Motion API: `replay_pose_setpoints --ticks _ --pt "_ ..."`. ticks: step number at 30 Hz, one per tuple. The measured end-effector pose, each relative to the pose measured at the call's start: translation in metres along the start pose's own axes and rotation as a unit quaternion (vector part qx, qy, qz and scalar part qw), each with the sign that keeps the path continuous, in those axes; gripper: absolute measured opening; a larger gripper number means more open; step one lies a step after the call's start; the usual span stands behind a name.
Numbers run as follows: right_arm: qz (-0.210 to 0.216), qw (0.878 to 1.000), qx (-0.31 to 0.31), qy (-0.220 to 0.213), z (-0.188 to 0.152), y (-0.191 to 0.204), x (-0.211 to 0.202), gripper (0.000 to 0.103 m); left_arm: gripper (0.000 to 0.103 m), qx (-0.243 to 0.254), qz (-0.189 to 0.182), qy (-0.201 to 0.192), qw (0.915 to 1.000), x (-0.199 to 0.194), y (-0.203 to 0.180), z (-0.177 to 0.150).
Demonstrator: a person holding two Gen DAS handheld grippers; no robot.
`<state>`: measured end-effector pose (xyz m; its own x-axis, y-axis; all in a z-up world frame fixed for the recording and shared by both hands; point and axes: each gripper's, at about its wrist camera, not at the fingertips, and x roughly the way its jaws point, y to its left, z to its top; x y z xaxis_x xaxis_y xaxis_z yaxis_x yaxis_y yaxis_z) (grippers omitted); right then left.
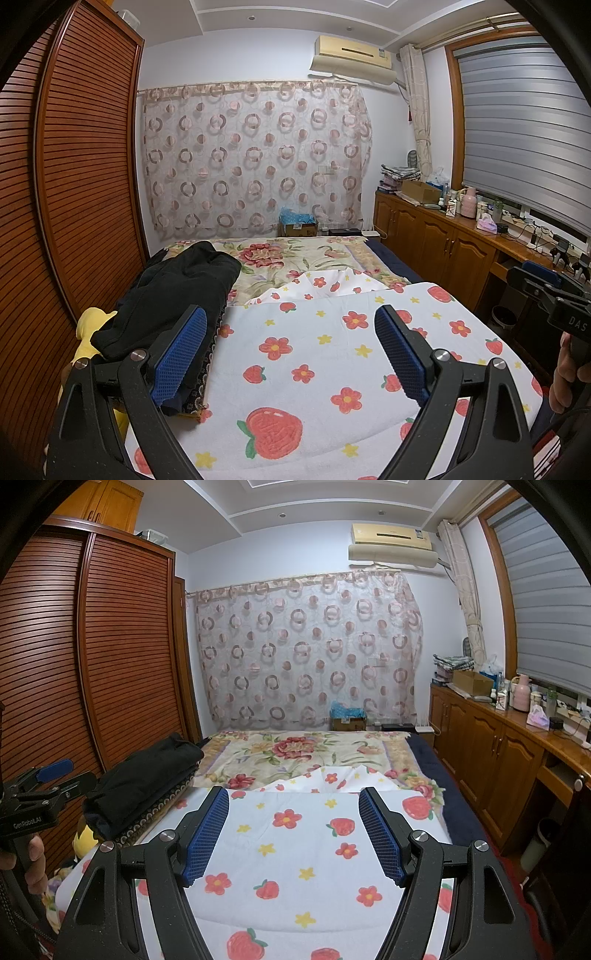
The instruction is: Fold small clothes
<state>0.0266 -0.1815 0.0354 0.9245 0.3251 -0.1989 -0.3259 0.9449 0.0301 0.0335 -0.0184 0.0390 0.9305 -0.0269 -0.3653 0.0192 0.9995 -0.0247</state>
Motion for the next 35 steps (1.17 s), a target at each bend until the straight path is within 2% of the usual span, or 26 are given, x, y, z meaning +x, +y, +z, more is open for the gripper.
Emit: replay_pose_setpoints --ticks 35 --pt "0.001 1.0 -0.001 -0.001 0.0002 -0.0031 0.0024 0.075 0.093 0.0 0.0 -0.001 1.0 0.0001 0.0008 -0.002"
